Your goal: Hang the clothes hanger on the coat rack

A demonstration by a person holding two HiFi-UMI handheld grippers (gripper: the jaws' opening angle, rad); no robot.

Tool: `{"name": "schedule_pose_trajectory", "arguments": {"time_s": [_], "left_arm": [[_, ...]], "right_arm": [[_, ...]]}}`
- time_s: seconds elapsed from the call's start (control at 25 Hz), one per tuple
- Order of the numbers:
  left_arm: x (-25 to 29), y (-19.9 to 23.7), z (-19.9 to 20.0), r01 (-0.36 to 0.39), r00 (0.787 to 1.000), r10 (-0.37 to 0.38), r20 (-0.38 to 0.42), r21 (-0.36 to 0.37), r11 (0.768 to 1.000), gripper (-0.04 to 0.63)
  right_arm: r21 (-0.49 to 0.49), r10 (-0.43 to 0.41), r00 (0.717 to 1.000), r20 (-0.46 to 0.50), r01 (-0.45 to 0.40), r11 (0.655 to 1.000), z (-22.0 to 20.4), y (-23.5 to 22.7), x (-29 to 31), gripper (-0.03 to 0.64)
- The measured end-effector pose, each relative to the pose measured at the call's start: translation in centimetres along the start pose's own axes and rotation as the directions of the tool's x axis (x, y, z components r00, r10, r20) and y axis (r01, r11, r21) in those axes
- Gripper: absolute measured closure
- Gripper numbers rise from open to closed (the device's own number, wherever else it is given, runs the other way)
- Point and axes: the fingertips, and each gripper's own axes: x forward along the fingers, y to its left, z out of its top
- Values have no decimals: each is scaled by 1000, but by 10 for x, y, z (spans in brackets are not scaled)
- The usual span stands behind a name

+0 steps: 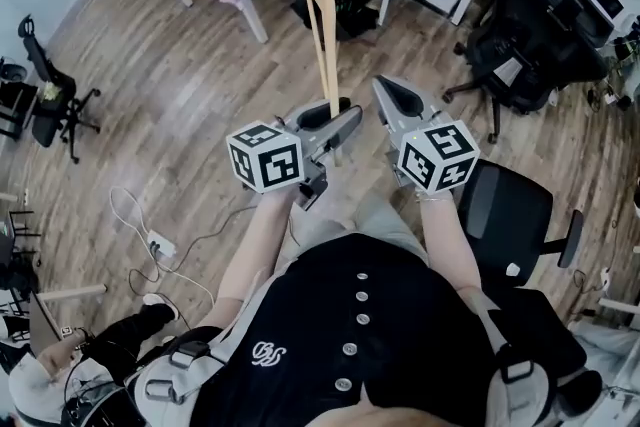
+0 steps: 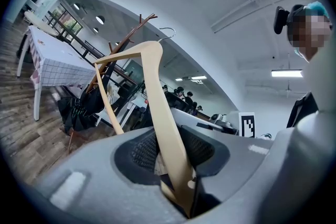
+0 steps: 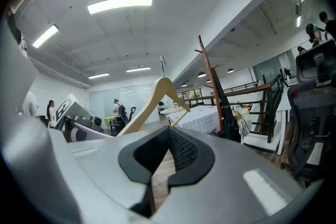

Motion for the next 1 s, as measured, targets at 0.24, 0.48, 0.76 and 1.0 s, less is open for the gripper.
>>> {"name": "schedule_pose_trajectory", "arguments": {"time_s": [0.24, 0.48, 0.76, 1.0], "left_arm": [[16, 28, 10, -18, 1000, 18, 6, -2, 1000, 463], [52, 66, 27, -40, 999, 40, 6, 7, 999, 463], [98, 108, 65, -63, 998, 63, 27, -9, 998, 463], [136, 146, 100, -84, 995, 85, 53, -20, 996, 463]], "right_arm": [[19, 1, 1000, 29, -2, 1000, 6, -20, 19, 617], [30, 24, 999, 39, -25, 999, 16, -61, 57, 617], [17, 65, 997, 37, -66, 998, 43, -110, 109, 617], [20, 103, 994, 24, -104, 994, 55, -150, 149, 617]]}}
